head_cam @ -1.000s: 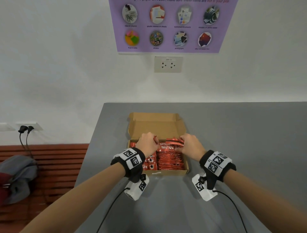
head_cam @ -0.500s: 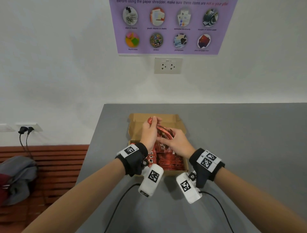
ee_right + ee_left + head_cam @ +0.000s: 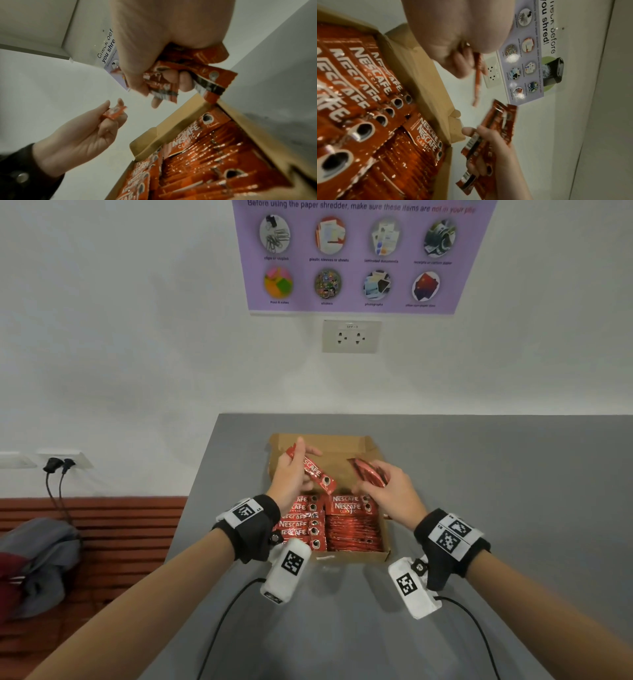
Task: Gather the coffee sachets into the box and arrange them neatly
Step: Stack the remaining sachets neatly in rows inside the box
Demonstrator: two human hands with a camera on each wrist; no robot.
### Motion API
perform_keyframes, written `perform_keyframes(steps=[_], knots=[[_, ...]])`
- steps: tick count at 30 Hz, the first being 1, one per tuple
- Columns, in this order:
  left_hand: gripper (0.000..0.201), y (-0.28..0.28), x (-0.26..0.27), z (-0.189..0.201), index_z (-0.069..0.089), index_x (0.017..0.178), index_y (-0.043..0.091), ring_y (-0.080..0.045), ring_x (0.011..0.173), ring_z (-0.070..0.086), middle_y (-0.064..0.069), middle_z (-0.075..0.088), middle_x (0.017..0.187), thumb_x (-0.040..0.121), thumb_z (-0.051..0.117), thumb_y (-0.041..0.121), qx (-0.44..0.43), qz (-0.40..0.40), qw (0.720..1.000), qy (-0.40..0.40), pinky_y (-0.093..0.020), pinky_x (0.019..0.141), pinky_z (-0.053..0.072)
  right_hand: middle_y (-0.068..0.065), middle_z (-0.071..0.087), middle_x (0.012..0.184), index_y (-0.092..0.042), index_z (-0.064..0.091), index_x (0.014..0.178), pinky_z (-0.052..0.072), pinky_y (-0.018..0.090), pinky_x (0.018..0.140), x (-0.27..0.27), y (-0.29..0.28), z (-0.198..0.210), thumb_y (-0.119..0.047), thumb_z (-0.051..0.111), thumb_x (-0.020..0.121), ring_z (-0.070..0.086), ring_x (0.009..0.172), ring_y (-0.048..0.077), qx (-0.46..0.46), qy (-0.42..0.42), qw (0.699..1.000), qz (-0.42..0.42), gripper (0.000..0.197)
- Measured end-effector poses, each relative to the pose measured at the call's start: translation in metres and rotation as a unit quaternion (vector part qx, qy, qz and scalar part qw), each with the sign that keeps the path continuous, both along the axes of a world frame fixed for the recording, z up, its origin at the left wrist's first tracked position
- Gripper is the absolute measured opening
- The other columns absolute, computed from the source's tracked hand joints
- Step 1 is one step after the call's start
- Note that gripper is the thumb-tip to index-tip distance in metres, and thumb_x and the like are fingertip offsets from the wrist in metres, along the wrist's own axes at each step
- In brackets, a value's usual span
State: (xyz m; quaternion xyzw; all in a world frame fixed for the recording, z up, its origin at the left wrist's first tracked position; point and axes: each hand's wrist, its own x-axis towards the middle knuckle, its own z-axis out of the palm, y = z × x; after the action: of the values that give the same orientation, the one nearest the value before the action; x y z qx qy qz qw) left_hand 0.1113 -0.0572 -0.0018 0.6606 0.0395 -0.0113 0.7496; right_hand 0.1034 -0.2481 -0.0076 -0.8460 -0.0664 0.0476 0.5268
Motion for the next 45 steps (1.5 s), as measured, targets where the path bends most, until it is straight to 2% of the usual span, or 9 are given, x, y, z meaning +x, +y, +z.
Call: perform_keyframes(steps=[2, 7, 9, 13, 16, 19, 24, 31, 45], knots=[[0.031, -0.001, -0.004, 0.002, 0.056, 0.09, 0.011, -0.004, 0.035, 0.03, 0.005, 0.028, 0.05, 0.099, 0.036, 0.033, 0.007, -0.048, 0.999, -0.014, -0.013, 0.038, 0.03, 0.004, 0.065, 0.068, -0.011, 0.059, 0.09, 0.045, 0.026, 0.054, 0.0, 0.0, -0.002, -0.007, 0.06, 0.083, 0.057, 0.053, 0.01, 0.035, -0.011, 0.999, -0.03, 0.008], [0.012, -0.008, -0.01, 0.003, 0.061, 0.095, 0.004, -0.006, 0.052, 0.058, 0.003, 0.065, 0.063, 0.091, 0.053, 0.011, -0.018, -0.087, 0.996, -0.024, -0.02, 0.061, 0.056, -0.005, 0.06, 0.064, -0.017, 0.061, 0.09, 0.046, 0.02, 0.053, -0.002, 0.002, 0.007, -0.022, 0.063, 0.087, 0.055, 0.052, 0.007, 0.111, 0.015, 0.993, 0.032, 0.006], [0.011, -0.011, -0.01, 0.001, 0.061, 0.097, 0.001, -0.009, 0.057, 0.061, -0.003, 0.066, 0.072, 0.09, 0.055, 0.007, -0.025, -0.098, 0.995, -0.022, -0.023, 0.066, 0.057, 0.001, 0.064, 0.068, -0.016, 0.063, 0.081, 0.048, 0.024, 0.06, -0.002, 0.002, 0.009, -0.02, 0.066, 0.085, 0.059, 0.059, 0.012, 0.087, 0.016, 0.995, 0.05, 0.006], [0.017, -0.004, -0.009, -0.002, 0.063, 0.102, 0.006, -0.014, 0.072, 0.068, -0.011, 0.067, 0.093, 0.093, 0.049, 0.006, -0.016, -0.122, 0.992, 0.02, -0.026, 0.072, 0.058, -0.008, 0.061, 0.063, -0.017, 0.062, 0.074, 0.043, 0.015, 0.056, 0.003, -0.009, 0.006, -0.016, 0.066, 0.085, 0.057, 0.054, -0.001, 0.038, 0.0, 0.999, 0.028, 0.012], [0.016, 0.003, -0.008, -0.006, 0.066, 0.1, 0.01, -0.012, 0.079, 0.067, -0.009, 0.066, 0.101, 0.091, 0.054, 0.004, 0.11, -0.12, 0.987, 0.018, -0.02, 0.072, 0.057, -0.001, 0.059, 0.065, -0.008, 0.063, 0.08, 0.04, 0.012, 0.05, 0.007, -0.021, 0.001, -0.019, 0.065, 0.087, 0.052, 0.051, 0.002, -0.041, 0.028, 0.998, 0.044, 0.013], [0.013, 0.004, -0.009, -0.012, 0.071, 0.096, 0.009, -0.002, 0.077, 0.061, 0.003, 0.067, 0.092, 0.084, 0.066, 0.008, 0.315, -0.125, 0.941, -0.017, -0.012, 0.071, 0.052, -0.003, 0.054, 0.06, -0.01, 0.062, 0.078, 0.035, 0.013, 0.046, 0.011, -0.024, -0.006, -0.021, 0.066, 0.086, 0.047, 0.05, 0.006, -0.15, 0.045, 0.986, 0.05, 0.014], [0.008, -0.005, -0.008, -0.019, 0.073, 0.084, 0.005, -0.011, 0.079, 0.066, -0.005, 0.072, 0.088, 0.077, 0.073, 0.01, 0.363, -0.12, 0.924, -0.005, -0.025, 0.083, 0.054, -0.002, 0.061, 0.07, -0.017, 0.06, 0.075, 0.041, 0.016, 0.054, 0.013, -0.025, -0.012, -0.022, 0.065, 0.086, 0.055, 0.06, 0.007, -0.239, 0.06, 0.967, 0.064, 0.013], [0.007, -0.008, -0.008, -0.021, 0.075, 0.082, 0.006, -0.009, 0.076, 0.065, -0.005, 0.073, 0.086, 0.079, 0.073, 0.012, 0.401, -0.127, 0.907, 0.0, -0.017, 0.076, 0.051, 0.0, 0.063, 0.079, -0.015, 0.06, 0.082, 0.04, 0.017, 0.055, 0.01, -0.022, -0.015, -0.029, 0.067, 0.085, 0.057, 0.063, 0.006, -0.264, 0.09, 0.958, 0.07, 0.016], [0.003, -0.013, -0.012, -0.033, 0.071, 0.081, 0.01, -0.008, 0.075, 0.061, -0.001, 0.068, 0.087, 0.081, 0.069, 0.012, 0.451, -0.119, 0.883, -0.044, -0.007, 0.058, 0.043, 0.004, 0.069, 0.101, -0.014, 0.061, 0.105, 0.054, 0.038, 0.084, 0.004, -0.02, -0.02, -0.034, 0.072, 0.079, 0.065, 0.088, 0.018, -0.287, 0.077, 0.954, 0.043, 0.035]])
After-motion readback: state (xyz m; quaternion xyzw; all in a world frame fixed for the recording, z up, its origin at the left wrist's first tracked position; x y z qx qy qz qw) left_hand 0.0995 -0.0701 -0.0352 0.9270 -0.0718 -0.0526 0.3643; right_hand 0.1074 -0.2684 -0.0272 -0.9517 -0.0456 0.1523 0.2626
